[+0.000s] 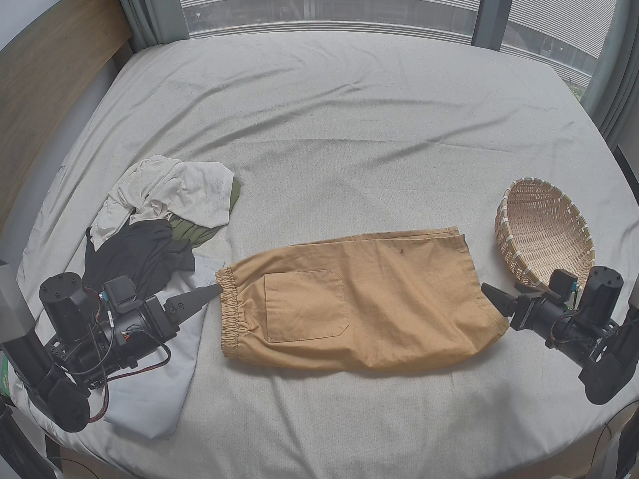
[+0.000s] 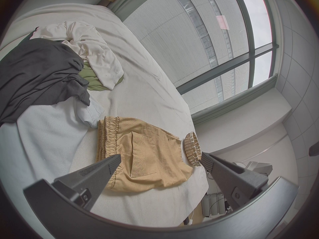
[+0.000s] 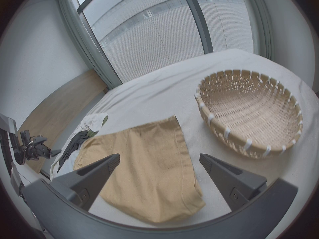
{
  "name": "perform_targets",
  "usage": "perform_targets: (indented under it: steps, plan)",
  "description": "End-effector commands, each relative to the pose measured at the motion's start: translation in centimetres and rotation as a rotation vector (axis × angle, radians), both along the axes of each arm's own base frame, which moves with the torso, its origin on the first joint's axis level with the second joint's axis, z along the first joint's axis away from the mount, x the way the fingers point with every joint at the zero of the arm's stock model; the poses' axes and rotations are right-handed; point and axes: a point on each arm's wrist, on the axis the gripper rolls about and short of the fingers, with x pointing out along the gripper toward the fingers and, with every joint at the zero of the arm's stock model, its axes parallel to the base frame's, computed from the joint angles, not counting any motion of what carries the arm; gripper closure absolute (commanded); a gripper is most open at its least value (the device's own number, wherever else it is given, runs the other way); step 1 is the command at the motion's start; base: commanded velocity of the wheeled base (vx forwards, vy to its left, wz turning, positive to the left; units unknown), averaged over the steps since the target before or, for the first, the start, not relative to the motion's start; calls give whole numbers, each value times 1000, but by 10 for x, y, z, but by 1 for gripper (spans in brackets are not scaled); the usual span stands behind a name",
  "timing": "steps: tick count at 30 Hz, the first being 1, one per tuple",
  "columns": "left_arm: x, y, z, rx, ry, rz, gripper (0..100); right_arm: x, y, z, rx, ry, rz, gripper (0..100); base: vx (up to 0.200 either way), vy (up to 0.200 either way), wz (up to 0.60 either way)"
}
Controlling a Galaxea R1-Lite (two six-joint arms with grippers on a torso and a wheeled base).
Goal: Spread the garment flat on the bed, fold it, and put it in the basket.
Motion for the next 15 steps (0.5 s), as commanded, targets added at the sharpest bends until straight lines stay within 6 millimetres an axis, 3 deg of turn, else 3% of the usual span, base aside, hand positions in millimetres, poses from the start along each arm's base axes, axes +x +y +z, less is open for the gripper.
perform_targets:
  steps: [1, 10, 15]
  plan:
    - [1, 0, -5, 12, 16, 0, 0, 3, 3, 18, 12, -85, 15, 0, 0, 0, 0]
    - [3, 0, -12, 50, 16, -2, 0, 16, 18, 39, 40, -191, 129, 0, 0, 0, 0]
    - [5, 0, -14, 55, 20, 15, 0, 20, 32, 48, 161, -185, 220, 0, 0, 0, 0]
